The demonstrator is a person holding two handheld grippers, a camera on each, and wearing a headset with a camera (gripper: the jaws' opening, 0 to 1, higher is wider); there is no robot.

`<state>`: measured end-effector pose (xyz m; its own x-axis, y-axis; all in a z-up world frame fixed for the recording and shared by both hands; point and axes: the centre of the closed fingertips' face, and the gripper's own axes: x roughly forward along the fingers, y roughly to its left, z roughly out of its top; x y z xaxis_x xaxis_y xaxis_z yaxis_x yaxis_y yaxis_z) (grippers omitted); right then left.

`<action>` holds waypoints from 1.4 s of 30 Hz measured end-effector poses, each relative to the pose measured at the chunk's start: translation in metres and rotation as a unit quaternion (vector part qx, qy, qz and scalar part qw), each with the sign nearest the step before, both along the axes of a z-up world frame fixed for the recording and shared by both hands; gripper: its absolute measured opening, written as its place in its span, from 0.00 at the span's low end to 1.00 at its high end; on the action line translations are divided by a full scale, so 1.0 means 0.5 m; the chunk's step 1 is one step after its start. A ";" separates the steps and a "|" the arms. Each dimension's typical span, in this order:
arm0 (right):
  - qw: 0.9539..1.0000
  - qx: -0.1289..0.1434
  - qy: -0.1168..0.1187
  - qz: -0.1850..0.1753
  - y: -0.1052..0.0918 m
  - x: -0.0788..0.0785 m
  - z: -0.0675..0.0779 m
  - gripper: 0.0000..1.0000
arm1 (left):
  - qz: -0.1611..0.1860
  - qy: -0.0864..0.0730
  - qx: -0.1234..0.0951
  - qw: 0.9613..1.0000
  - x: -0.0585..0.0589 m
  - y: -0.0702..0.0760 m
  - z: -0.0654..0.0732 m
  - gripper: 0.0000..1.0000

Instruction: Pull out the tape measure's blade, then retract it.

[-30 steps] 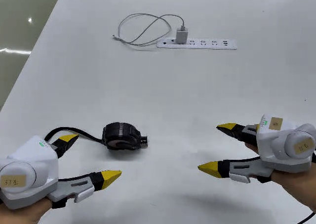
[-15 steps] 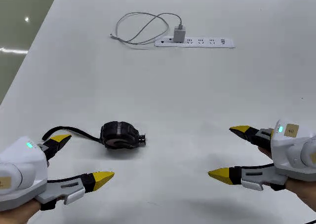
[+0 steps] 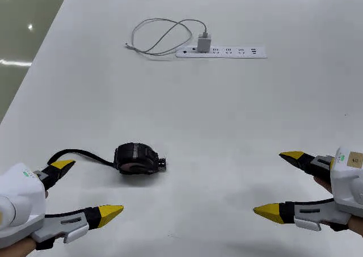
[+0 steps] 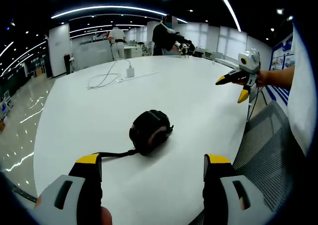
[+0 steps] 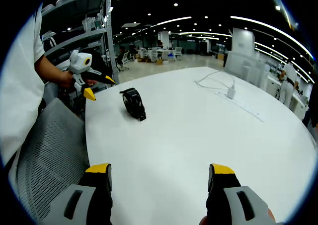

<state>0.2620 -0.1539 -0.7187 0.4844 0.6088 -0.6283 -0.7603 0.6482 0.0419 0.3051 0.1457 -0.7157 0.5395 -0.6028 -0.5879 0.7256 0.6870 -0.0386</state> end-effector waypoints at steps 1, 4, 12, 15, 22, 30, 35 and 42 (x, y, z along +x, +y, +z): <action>1.000 -0.001 0.000 -0.001 -0.002 -0.002 0.000 0.78 | 0.000 0.001 0.000 1.000 -0.001 0.001 0.001 0.82; 1.000 -0.003 0.001 -0.007 -0.011 -0.009 -0.001 0.79 | 0.002 -0.002 0.002 1.000 0.000 0.008 0.004 0.82; 1.000 -0.006 0.008 -0.019 -0.037 -0.028 -0.004 0.80 | 0.001 -0.002 0.003 1.000 -0.007 0.015 0.004 0.82; 1.000 -0.005 0.010 -0.023 -0.049 -0.032 -0.005 0.80 | -0.001 0.001 0.003 1.000 -0.012 0.017 0.002 0.82; 0.999 -0.012 0.014 -0.027 -0.057 -0.046 -0.009 0.81 | -0.008 0.004 0.008 1.000 -0.019 0.029 -0.003 0.84; 0.999 -0.014 0.014 -0.031 -0.061 -0.055 -0.007 0.83 | -0.010 0.009 0.005 1.000 -0.030 0.036 -0.004 0.87; 0.999 -0.027 0.013 -0.031 -0.068 -0.060 -0.013 0.84 | -0.011 0.007 0.002 1.000 -0.038 0.038 -0.005 0.88; 0.999 -0.025 0.014 -0.032 -0.069 -0.064 -0.015 0.87 | -0.017 0.010 0.002 1.000 -0.049 0.036 -0.012 0.90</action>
